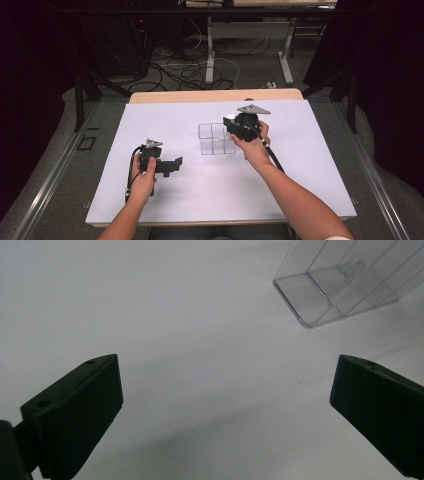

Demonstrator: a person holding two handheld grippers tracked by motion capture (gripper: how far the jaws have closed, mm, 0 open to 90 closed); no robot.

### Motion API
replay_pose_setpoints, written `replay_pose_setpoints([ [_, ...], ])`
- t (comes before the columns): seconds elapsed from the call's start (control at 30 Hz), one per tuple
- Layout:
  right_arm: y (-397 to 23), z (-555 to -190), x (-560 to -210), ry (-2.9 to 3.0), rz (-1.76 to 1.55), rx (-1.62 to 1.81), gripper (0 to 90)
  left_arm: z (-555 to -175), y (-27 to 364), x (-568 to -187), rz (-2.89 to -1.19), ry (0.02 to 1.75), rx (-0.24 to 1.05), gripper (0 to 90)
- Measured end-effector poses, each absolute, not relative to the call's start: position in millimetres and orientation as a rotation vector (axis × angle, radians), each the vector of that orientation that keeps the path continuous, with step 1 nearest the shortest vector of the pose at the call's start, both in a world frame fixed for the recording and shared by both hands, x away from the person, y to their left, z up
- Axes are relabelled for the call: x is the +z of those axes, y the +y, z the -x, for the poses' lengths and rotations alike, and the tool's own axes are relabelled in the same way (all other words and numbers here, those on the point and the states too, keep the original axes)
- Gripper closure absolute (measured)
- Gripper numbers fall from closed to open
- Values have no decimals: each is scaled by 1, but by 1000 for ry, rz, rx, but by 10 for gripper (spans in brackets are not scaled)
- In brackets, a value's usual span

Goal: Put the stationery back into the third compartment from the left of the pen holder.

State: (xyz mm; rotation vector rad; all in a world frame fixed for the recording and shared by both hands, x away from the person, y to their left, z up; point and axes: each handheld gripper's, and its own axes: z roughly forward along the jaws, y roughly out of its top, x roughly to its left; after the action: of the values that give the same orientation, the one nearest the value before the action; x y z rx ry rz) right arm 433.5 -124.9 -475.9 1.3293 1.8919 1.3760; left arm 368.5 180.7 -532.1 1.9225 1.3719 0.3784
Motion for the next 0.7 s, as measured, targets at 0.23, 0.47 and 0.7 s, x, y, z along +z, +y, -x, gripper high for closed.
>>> replay_pose_setpoints([
  [0.23, -123, -434, -484, 1919, -1332, 1340, 661, -369, 182, -533, -1913, 1386, 385, 5],
  [0.47, -121, -434, -485, 1926, -1324, 1337, 659, -369, 182, -533, -1906, 1392, 384, 4],
  [0.7, -124, -432, -482, 1924, -1330, 1360, 566, -369, 183, -533, -1911, 1392, 380, 4],
])
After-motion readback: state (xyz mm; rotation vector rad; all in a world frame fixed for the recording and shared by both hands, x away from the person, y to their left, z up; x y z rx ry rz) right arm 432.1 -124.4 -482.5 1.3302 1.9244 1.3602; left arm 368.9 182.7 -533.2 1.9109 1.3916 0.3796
